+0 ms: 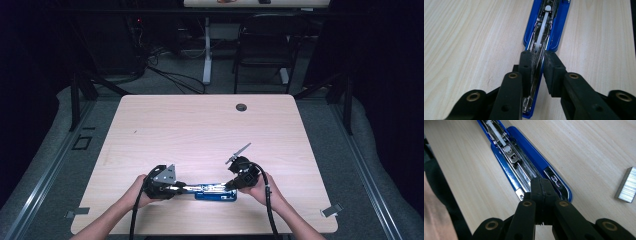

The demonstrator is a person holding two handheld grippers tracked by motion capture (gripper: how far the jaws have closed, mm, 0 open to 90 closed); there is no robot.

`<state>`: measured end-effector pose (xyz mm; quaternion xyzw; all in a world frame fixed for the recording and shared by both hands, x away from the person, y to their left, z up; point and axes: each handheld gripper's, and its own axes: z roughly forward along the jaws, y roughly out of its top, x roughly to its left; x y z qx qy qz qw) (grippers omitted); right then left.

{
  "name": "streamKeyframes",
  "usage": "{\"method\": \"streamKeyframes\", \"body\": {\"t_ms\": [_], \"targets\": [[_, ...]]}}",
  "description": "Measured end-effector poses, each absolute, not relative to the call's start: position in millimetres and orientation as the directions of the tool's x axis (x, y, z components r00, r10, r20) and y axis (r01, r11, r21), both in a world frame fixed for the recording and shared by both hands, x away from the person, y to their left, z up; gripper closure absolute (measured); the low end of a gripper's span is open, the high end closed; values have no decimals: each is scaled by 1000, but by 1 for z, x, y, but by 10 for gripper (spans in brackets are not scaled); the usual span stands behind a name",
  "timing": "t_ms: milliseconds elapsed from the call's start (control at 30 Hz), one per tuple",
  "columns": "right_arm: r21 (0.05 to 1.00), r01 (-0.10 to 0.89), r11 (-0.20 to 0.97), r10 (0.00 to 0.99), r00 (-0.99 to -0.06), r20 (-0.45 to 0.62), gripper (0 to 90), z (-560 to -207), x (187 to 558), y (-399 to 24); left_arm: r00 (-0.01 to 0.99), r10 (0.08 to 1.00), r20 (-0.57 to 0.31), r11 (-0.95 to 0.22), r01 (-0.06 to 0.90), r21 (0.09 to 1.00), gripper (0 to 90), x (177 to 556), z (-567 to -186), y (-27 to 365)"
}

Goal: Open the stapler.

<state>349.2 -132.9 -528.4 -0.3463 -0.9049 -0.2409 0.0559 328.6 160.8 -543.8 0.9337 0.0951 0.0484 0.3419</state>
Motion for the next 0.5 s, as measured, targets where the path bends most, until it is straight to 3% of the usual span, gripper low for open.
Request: {"method": "streamKeyframes", "body": {"t_ms": [200, 233, 500], "targets": [[401, 644, 652, 587, -763, 271, 844, -527, 349, -130, 976, 219, 5, -724, 159, 671, 838, 330, -545, 161], [403, 646, 649, 590, -761, 269, 843, -527, 348, -129, 977, 214, -6, -723, 163, 671, 889, 332, -545, 162], [443, 642, 625, 598, -759, 257, 784, -517, 352, -136, 974, 226, -9, -741, 178, 647, 889, 333, -545, 161]]}}
